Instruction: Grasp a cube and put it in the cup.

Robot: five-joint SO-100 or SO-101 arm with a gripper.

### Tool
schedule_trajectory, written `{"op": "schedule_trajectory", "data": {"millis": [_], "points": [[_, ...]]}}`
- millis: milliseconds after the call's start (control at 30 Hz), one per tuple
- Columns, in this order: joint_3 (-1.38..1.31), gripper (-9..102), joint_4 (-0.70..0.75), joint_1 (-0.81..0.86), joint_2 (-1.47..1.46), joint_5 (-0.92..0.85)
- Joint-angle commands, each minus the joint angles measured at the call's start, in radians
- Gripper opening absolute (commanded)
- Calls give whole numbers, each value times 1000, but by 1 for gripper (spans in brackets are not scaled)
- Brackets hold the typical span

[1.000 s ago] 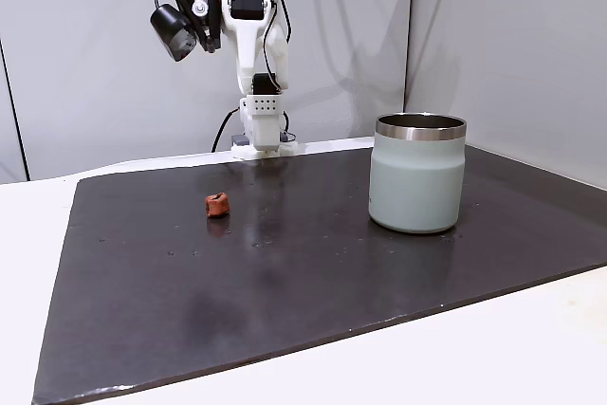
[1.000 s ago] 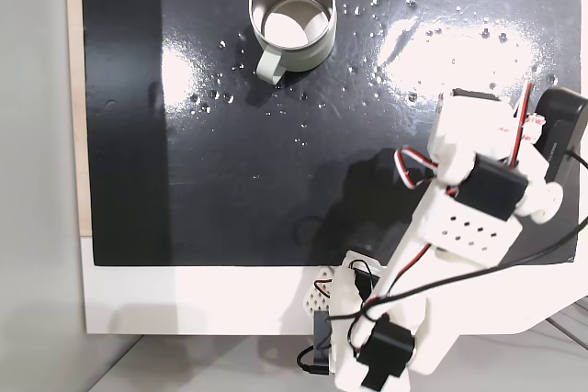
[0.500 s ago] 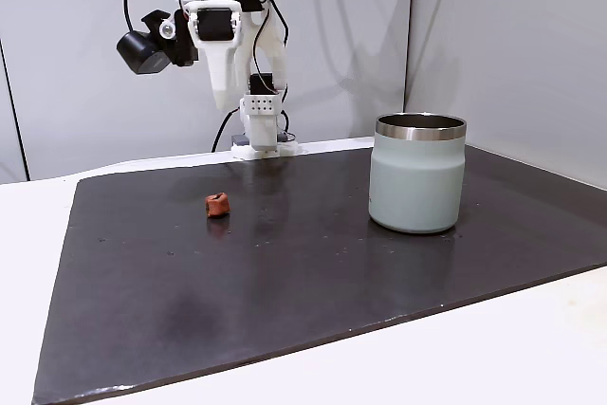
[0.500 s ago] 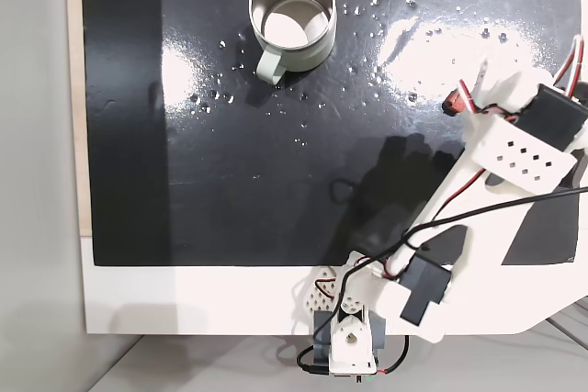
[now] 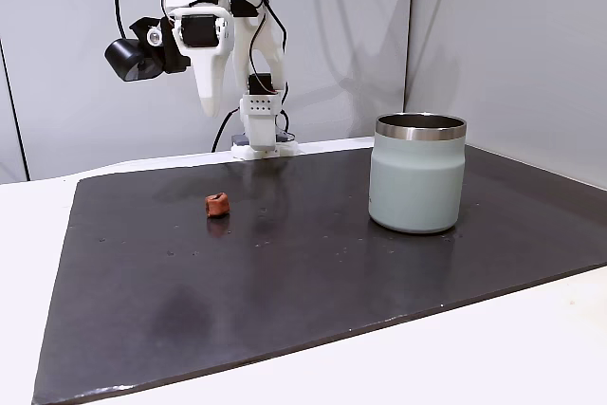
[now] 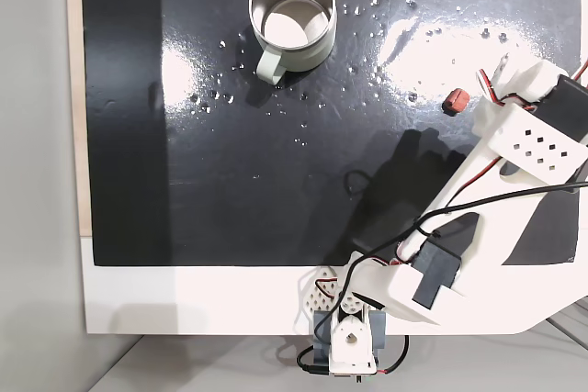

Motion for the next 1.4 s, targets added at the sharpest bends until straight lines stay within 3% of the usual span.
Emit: {"op": "schedule_trajectory", "data": {"millis": [0,100,233,500,1367], "points": [[-61,21,18,9,2,0],[-61,32,21,11,-2,-8],[-54,35,25,12,-5,-9],[-8,36,9,18,-49,-5],[456,38,-374,-3,-26,-25]]}}
